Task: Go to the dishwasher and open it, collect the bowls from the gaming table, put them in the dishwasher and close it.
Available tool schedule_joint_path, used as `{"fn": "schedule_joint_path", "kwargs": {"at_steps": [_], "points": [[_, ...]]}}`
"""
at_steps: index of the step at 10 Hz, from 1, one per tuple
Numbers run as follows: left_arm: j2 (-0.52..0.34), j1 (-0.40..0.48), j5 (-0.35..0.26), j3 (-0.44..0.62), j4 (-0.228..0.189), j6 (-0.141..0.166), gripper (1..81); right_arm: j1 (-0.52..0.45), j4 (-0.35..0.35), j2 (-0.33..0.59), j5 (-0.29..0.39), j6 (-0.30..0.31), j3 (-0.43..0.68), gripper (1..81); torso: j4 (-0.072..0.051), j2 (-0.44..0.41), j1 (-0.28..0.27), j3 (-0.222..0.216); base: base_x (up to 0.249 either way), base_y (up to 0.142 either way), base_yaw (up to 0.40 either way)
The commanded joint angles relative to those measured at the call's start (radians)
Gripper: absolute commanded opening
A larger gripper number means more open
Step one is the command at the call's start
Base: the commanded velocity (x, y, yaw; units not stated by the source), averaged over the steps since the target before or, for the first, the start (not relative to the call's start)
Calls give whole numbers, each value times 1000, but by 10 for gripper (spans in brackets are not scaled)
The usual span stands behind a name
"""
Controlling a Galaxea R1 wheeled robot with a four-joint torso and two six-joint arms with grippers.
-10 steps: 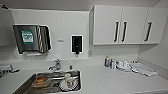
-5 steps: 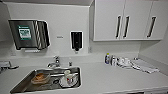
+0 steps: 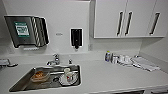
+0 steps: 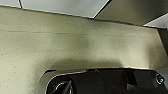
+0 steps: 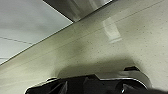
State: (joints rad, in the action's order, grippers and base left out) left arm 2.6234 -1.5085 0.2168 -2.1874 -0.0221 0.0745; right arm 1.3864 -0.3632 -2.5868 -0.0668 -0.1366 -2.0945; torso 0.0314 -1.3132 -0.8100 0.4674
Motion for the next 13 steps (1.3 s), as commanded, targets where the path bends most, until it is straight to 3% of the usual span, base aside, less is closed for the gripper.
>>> {"fn": "schedule_joint_path", "kwargs": {"at_steps": [1,5,8,13], "points": [[-22,57,-36,8,-1,-5,811,-166,-79,203,53,8,253,811,0,0,0,0,0,0,0],[-11,57,-36,0,-1,-5,811,-279,-140,334,59,6,435,811,0,0,0,0,0,0,0],[-3,57,-36,-5,-2,-5,811,-364,-250,377,96,6,524,811,0,0,0,1,0,0,0],[26,57,-34,-28,-4,-5,811,-459,-439,412,93,8,616,811,0,0,-1,1,0,0,0]]}}
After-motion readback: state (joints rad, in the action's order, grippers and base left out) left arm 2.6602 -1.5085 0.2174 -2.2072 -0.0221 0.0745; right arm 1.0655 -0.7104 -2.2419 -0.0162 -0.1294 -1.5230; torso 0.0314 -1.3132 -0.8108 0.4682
